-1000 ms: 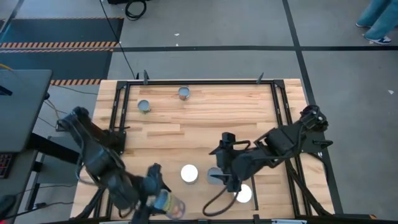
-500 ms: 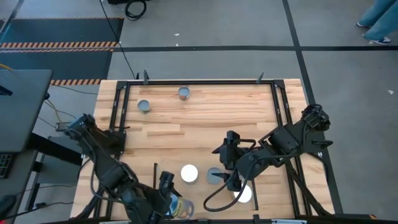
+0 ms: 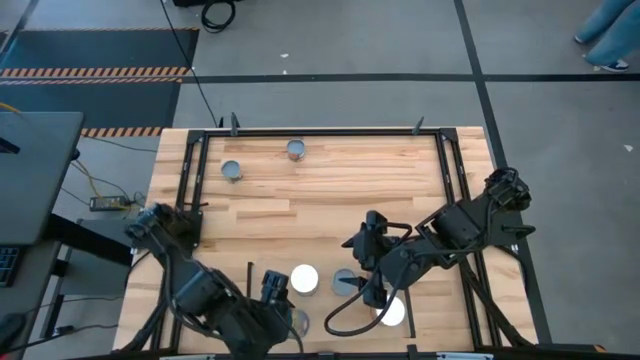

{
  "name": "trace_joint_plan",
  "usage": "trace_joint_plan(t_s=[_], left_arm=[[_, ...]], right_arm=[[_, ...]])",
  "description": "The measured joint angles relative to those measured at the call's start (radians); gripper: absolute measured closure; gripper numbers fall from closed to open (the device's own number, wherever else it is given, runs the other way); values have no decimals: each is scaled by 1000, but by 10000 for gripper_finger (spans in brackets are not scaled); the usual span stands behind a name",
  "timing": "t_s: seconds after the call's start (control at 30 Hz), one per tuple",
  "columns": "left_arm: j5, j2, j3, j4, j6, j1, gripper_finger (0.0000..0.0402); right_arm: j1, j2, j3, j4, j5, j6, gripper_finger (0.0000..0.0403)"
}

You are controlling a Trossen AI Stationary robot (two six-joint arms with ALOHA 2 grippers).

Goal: Pick and place cans onto a shelf
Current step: Put the large canned peaches on the shelf

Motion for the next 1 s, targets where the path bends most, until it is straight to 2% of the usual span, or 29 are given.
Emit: trace_joint_plan(t_s=[0.23,0.63,1.0], left_arm=[[-5,63,12,-27,-1,-16,76],[5,76,12,-8,-3,14,51],[22,88,12,6,23,37,49]], right_arm=[[-3,0,0,1,0,-3,51],[-3,1,0,10,0,-3,51],[0,1,0,13,0,18,51]])
